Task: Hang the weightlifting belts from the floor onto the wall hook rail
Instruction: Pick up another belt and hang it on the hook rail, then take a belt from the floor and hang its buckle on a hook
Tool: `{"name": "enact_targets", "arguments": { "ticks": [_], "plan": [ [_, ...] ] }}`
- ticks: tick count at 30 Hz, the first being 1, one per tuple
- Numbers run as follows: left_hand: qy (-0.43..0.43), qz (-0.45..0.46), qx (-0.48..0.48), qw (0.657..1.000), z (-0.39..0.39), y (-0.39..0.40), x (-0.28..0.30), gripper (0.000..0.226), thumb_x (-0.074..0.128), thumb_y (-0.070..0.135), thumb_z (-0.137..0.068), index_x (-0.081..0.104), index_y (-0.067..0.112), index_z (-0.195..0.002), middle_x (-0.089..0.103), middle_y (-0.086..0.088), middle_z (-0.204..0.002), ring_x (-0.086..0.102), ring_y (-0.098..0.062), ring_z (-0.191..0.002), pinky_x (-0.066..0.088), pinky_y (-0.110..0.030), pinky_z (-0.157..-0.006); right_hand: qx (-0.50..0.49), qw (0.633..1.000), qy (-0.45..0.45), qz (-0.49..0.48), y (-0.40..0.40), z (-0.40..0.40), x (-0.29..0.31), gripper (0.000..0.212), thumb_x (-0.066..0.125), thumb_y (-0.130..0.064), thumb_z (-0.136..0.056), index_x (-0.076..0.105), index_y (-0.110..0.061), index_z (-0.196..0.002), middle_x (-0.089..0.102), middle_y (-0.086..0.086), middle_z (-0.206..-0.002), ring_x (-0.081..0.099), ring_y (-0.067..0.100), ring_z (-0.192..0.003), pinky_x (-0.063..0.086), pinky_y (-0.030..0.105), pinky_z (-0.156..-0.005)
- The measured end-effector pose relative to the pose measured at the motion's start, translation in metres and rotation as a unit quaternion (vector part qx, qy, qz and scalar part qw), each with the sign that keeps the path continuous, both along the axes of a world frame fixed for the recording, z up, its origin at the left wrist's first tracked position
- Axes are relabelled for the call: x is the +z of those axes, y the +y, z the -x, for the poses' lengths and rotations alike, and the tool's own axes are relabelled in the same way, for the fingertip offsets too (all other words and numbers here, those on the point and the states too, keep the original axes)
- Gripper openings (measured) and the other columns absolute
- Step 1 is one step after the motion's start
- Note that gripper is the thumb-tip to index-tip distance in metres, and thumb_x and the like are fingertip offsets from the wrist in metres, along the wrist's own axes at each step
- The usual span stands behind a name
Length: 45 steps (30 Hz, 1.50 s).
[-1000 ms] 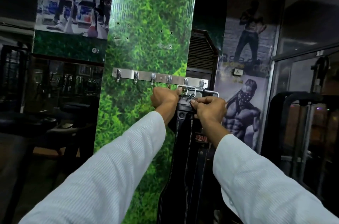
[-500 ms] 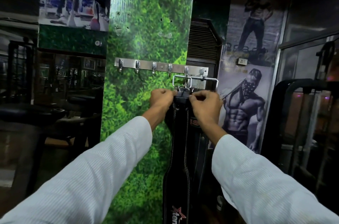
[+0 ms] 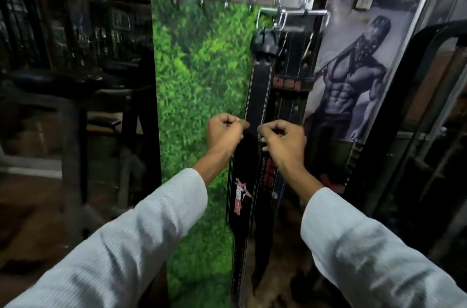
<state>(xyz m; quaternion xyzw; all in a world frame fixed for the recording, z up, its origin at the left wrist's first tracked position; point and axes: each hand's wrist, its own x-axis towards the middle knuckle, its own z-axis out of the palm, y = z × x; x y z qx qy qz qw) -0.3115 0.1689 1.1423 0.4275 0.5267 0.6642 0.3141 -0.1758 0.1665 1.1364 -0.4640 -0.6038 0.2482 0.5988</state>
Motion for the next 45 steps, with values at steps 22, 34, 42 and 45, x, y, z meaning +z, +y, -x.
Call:
{"name": "enact_targets", "arguments": {
  "ticks": [22, 34, 42, 45],
  "plan": [
    [-0.037, 0.477, 0.043, 0.877, 0.007, -0.233, -0.721, 0.044, 0.081, 0.033, -0.077, 0.052, 0.007, -0.057, 0.054, -0.01, -0.058, 0.052, -0.019, -0.062, 0.047, -0.039, -0.062, 0.042, 0.859, -0.166, 0.482, -0.174, -0.009, -0.685, 0.031, 0.069, -0.038, -0.073, 0.068, -0.008, -0.068, 0.066, 0.014, -0.058, 0.068, 0.037, -0.061, 0.058, 0.056, -0.06],
    [0.041, 0.582, -0.021, 0.812, -0.015, -0.311, -0.935, 0.025, 0.072, 0.055, -0.07, 0.066, 0.033, -0.059, 0.069, -0.001, -0.059, 0.072, -0.028, -0.068, 0.062, -0.051, -0.074, 0.087, 0.759, -0.307, 0.567, -0.236, -0.04, -0.939, 0.029, 0.065, -0.031, -0.083, 0.055, -0.021, -0.057, 0.067, 0.003, -0.069, 0.066, 0.027, -0.077, 0.032, 0.025, -0.064],
    [0.05, 0.559, -0.031, 0.827, -0.028, -0.306, -1.024, 0.025, 0.07, 0.047, -0.073, 0.066, 0.025, -0.062, 0.067, -0.002, -0.055, 0.064, -0.024, -0.056, 0.06, -0.053, -0.072, 0.086, 0.777, -0.302, 0.546, -0.234, -0.05, -1.037, 0.016, 0.068, -0.033, -0.081, 0.078, -0.022, -0.075, 0.081, 0.004, -0.086, 0.076, 0.029, -0.087, 0.06, 0.038, -0.074],
    [0.032, 0.563, -0.03, 0.825, -0.03, -0.303, -1.054, 0.027, 0.071, 0.046, -0.073, 0.065, 0.023, -0.059, 0.068, -0.009, -0.06, 0.064, -0.026, -0.059, 0.06, -0.055, -0.073, 0.074, 0.761, -0.309, 0.565, -0.231, -0.055, -1.087, 0.014, 0.067, -0.024, -0.079, 0.077, -0.025, -0.089, 0.08, 0.005, -0.096, 0.075, 0.032, -0.095, 0.061, 0.043, -0.08]
  ]
}}
